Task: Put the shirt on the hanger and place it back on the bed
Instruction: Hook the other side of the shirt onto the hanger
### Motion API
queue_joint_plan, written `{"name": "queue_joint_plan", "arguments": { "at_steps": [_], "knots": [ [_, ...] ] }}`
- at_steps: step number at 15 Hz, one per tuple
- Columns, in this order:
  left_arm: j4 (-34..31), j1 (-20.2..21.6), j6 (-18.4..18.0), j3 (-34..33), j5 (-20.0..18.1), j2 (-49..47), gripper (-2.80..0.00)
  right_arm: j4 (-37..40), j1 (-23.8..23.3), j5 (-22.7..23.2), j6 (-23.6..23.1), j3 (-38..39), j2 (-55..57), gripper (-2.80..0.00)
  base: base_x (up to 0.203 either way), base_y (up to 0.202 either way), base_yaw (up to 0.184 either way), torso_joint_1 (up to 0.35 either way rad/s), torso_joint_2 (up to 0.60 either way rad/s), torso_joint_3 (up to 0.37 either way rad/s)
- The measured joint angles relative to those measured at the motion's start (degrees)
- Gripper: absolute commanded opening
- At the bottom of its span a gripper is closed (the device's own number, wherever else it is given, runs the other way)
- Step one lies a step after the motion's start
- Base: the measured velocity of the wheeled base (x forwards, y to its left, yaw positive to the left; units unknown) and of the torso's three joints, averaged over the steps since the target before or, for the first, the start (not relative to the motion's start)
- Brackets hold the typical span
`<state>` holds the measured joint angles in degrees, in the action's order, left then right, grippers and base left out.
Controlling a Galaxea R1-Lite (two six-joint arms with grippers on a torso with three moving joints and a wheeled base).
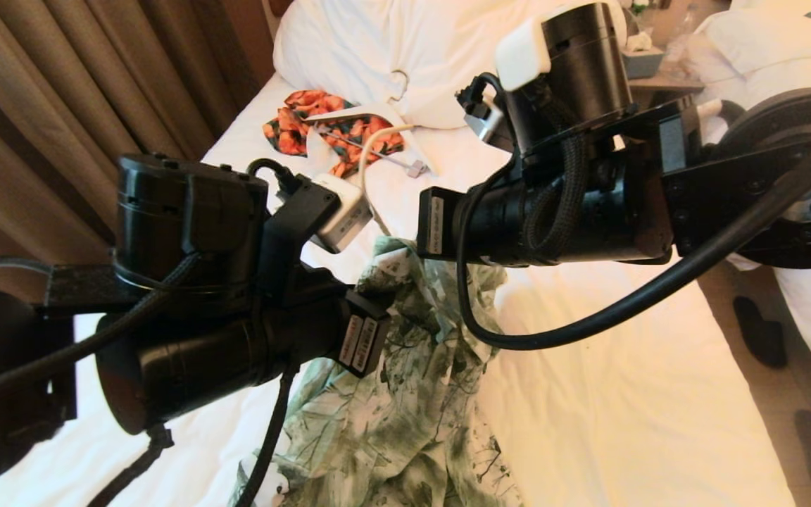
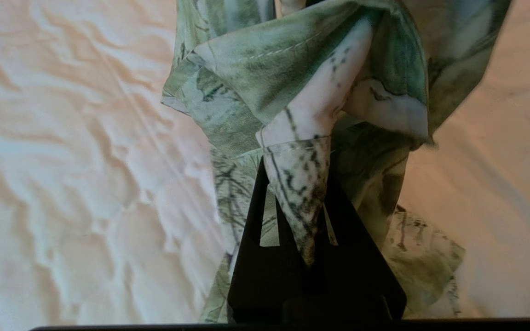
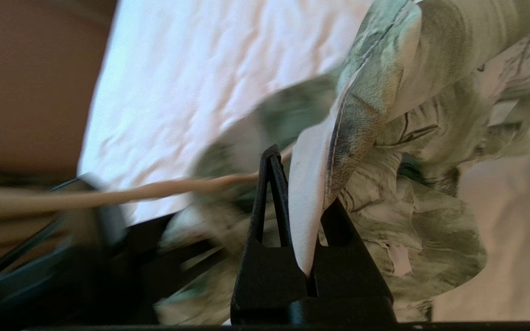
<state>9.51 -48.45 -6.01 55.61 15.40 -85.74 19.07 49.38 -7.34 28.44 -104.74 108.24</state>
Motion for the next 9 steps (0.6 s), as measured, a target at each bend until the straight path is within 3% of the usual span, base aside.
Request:
{"name": "queue_joint_plan", "arguments": {
  "at_steps": [2,9],
  "knots": [
    [0.14,0.05,0.96,1.07,-1.65,-1.02,-2.8,0.45,0.06,4.26,-0.11,0.49,-1.93,-2.8,0.0,0.0,0.0,0.0,0.0,0.0],
    [0.62,2.8,1.79,3.08,-3.19,-3.13,-2.8,4.47,2.16,6.49,-0.2,3.72,-7.77,-2.8,0.0,0.0,0.0,0.0,0.0,0.0]
  ]
}}
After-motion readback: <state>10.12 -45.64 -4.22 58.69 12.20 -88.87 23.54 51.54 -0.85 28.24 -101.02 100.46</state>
